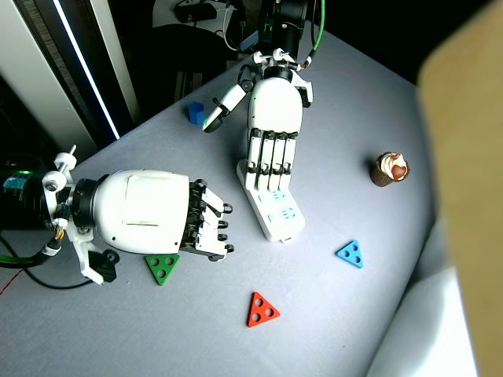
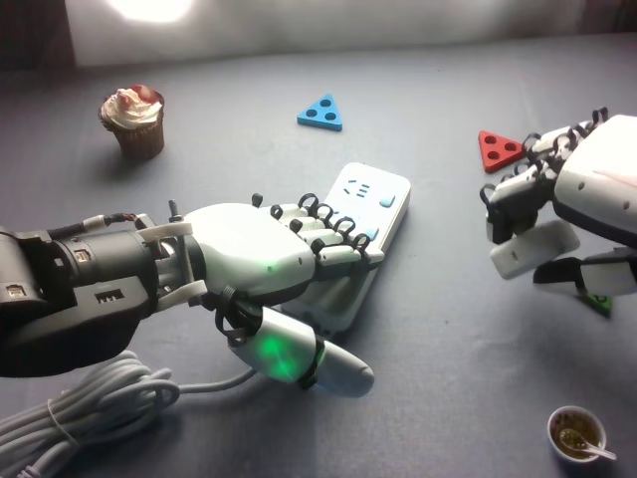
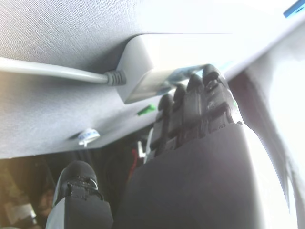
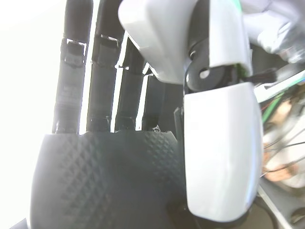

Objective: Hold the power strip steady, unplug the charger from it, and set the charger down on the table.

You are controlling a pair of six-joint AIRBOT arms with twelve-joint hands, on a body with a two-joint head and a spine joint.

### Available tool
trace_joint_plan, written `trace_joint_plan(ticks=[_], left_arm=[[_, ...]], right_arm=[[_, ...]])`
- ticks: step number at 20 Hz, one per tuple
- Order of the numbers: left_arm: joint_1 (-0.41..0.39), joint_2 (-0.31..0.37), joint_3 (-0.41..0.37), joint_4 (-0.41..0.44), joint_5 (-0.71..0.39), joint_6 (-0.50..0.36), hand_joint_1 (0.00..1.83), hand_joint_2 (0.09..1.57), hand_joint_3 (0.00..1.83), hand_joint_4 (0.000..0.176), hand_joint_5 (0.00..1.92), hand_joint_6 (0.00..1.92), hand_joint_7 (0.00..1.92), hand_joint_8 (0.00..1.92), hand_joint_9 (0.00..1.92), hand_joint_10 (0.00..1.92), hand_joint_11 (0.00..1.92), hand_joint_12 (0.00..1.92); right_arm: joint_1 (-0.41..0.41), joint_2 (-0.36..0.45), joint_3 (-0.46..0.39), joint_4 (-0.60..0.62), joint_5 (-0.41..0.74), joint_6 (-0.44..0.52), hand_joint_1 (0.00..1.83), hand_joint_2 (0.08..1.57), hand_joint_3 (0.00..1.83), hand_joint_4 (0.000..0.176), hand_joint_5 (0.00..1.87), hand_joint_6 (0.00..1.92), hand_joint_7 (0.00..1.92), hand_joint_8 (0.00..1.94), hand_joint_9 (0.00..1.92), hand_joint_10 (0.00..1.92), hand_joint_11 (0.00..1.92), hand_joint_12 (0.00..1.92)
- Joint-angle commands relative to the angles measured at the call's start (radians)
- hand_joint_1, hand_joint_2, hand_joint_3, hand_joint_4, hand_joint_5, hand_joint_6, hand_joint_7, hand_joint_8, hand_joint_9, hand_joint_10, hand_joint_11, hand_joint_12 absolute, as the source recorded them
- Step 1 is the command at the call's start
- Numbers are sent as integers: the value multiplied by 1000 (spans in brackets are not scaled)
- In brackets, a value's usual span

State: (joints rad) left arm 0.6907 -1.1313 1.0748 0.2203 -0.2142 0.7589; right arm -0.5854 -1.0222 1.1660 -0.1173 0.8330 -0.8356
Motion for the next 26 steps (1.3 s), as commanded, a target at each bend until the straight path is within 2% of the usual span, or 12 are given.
trace_joint_plan(ticks=[1, 2, 3, 4, 5, 6, 7, 8, 14, 16, 18, 26], left_arm=[[-2, 2, -2, -6, -46, -5, 0, 985, 0, 0, 38, 0, 49, 0, 36, 0, 0, 86], [-2, 2, -2, -6, -46, -5, 0, 989, 0, 0, 57, 8, 68, 8, 57, 8, 17, 94], [-2, 2, -2, -6, -46, -5, 0, 988, 0, 0, 66, 10, 81, 12, 65, 11, 20, 95], [-2, 1, -2, -6, -46, -3, 0, 989, 0, 0, 70, 11, 88, 14, 72, 12, 26, 98], [-3, 1, -2, -6, -46, -3, 0, 991, 1, 0, 73, 11, 92, 14, 76, 13, 32, 102], [-3, 1, -2, -6, -46, -2, 0, 991, 1, 0, 69, 8, 90, 11, 72, 10, 23, 99], [-3, 1, -1, -6, -46, -2, 0, 988, 0, 0, 63, 5, 83, 7, 66, 7, 19, 97], [-4, 2, -1, -6, -46, -2, 0, 990, 1, 0, 66, 6, 83, 6, 66, 6, 19, 98], [-7, 1, -2, -6, -43, -1, 0, 981, 0, 0, 57, 0, 75, 0, 58, 0, 4, 95], [-7, 1, -2, -6, -43, -1, 0, 988, 0, 0, 46, 0, 59, 0, 44, 0, 0, 85], [-7, 2, -3, -6, -43, -1, 0, 981, 0, 0, 50, 2, 62, 2, 42, 1, 0, 69], [-11, 5, -4, -9, -44, -2, 0, 986, 0, 0, 55, 2, 71, 4, 49, 4, 10, 49]], right_arm=[[2, 13, 5, 21, 128, 4, 1225, 1116, 0, 0, 896, 1167, 1082, 766, 1073, 6, 667, 899], [1, 13, 5, 23, 125, 4, 1225, 1117, 0, 0, 893, 1174, 1080, 762, 1064, 2, 667, 898], [0, 13, 5, 23, 125, 4, 1166, 1136, 0, 0, 921, 1070, 969, 305, 1039, 6, 649, 900], [-4, 14, 5, 23, 125, 5, 1151, 1143, 0, 0, 915, 1067, 989, 105, 1037, 3, 647, 892], [-6, 15, 4, 23, 125, 6, 1152, 1134, 0, 0, 930, 1043, 993, 39, 1028, 1, 627, 891], [-10, 16, 3, 23, 125, 10, 1161, 1076, 0, 0, 783, 391, 953, 9, 978, 0, 576, 881], [-18, 20, 1, 23, 125, 13, 1150, 1065, 0, 0, 748, 122, 863, 1, 885, 0, 490, 839], [-23, 22, 0, 23, 125, 16, 1124, 1070, 0, 0, 726, 33, 813, 0, 832, 0, 443, 812], [-29, 48, -33, 53, 125, 32, 944, 963, 0, 0, 343, 0, 370, 0, 367, 0, 119, 651], [-29, 77, -73, 95, 125, 52, 648, 900, 0, 0, 107, 2, 118, 3, 123, 2, 5, 465], [-29, 119, -134, 149, 127, 85, 639, 870, 0, 0, 57, 2, 59, 2, 61, 3, 0, 313], [-43, 305, -400, 361, 142, 373, 646, 851, 0, 0, 40, 0, 39, 1, 55, 2, 0, 344]])
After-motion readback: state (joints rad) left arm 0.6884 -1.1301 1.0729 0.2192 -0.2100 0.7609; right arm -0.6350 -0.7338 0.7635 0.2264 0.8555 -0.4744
